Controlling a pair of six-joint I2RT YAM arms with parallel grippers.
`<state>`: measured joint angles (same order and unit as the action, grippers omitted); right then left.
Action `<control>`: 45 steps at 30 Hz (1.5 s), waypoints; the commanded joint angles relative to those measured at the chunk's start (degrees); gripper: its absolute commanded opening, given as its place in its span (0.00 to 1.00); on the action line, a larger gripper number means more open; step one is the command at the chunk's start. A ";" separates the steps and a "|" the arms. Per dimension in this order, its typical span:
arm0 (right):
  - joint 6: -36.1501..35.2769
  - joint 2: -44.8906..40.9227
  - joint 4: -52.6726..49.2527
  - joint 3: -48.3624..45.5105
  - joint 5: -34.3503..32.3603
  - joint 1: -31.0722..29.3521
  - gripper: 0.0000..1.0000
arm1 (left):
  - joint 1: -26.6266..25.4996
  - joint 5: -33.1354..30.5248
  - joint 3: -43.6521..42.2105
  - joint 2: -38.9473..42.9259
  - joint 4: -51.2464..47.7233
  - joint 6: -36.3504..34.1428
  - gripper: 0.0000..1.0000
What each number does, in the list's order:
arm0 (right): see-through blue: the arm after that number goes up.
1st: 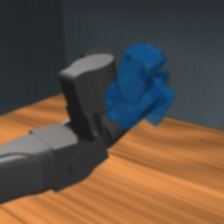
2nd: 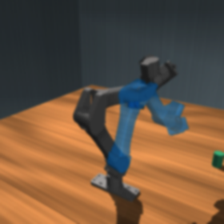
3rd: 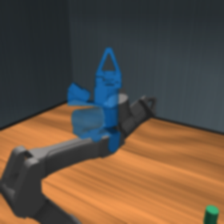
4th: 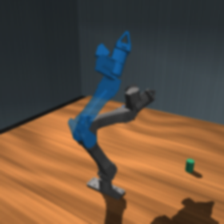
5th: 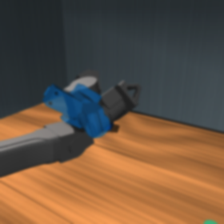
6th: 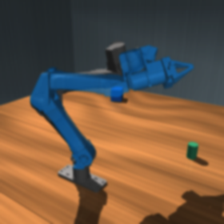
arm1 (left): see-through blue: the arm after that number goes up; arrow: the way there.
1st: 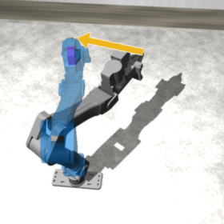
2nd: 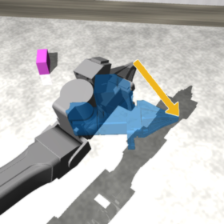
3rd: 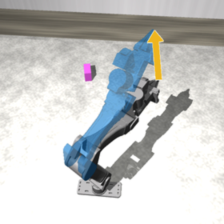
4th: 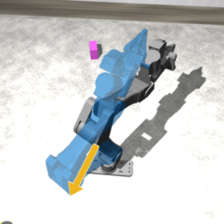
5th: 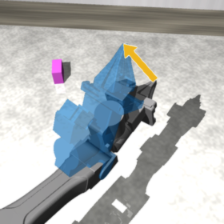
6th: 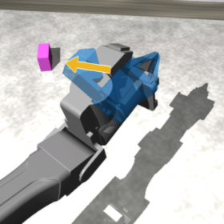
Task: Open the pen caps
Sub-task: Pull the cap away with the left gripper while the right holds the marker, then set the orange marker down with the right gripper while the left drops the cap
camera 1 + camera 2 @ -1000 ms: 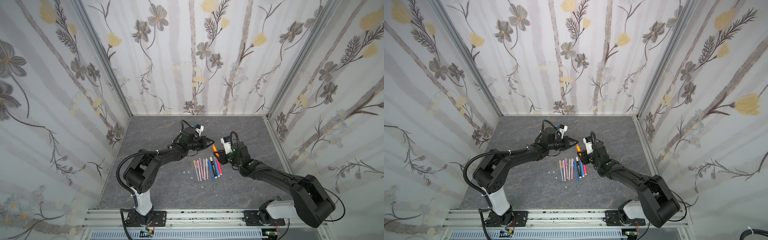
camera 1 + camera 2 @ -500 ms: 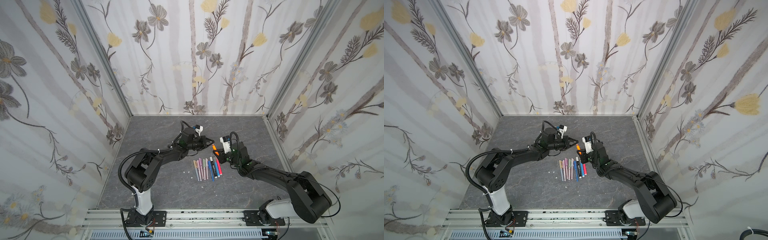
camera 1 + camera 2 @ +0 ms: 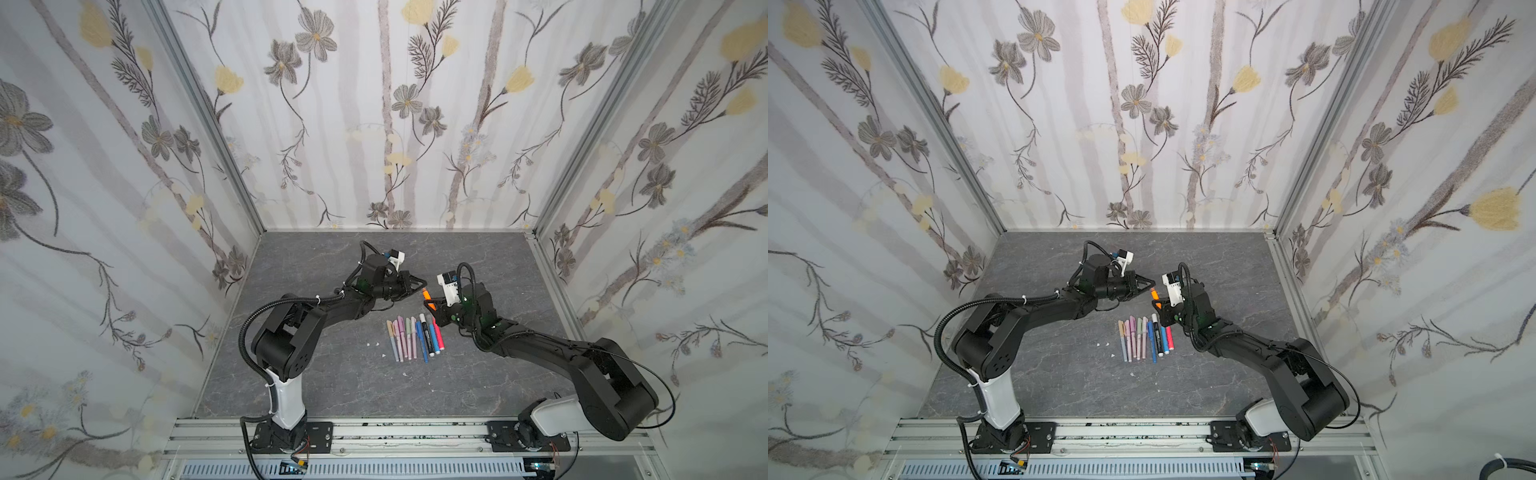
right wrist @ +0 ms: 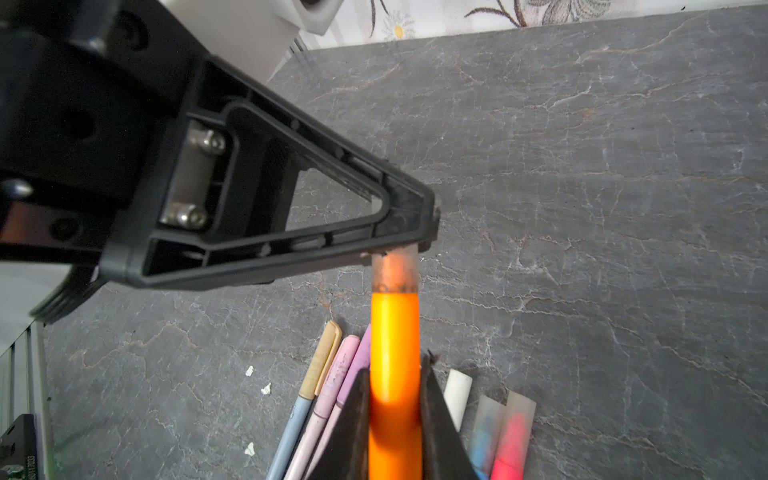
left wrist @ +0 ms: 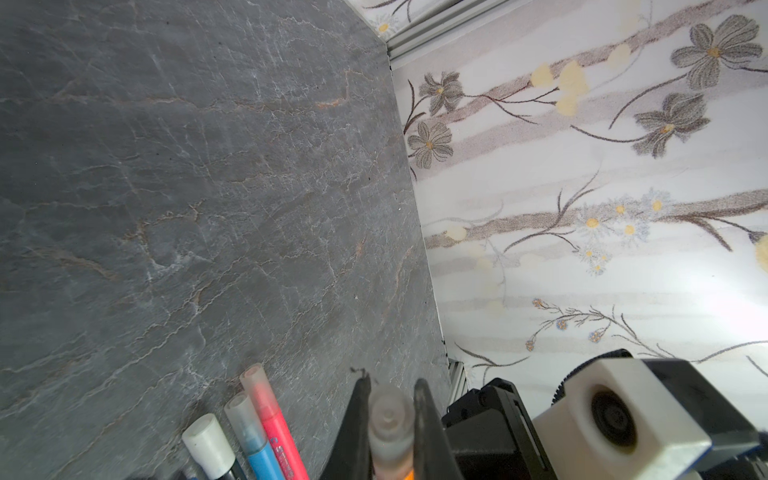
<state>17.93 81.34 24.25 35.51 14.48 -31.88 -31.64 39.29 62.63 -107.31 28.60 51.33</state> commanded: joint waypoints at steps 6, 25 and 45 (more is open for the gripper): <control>1.14 -6.76 -1.82 -6.60 1.47 -2.26 0.00 | 7.70 -6.50 7.86 -3.68 -7.46 -7.26 0.00; 5.84 -8.30 -13.26 -7.90 -14.43 8.50 0.00 | 10.85 -12.05 17.94 -9.68 -23.38 -18.75 0.00; 2.14 11.46 -14.56 0.07 -19.89 11.23 0.00 | 10.88 -16.38 26.37 -18.06 -34.52 -25.14 0.00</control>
<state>19.86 91.88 11.42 35.46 -4.47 -20.80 -20.73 23.53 88.07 -124.64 -4.97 27.05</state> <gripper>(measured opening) 0.158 0.102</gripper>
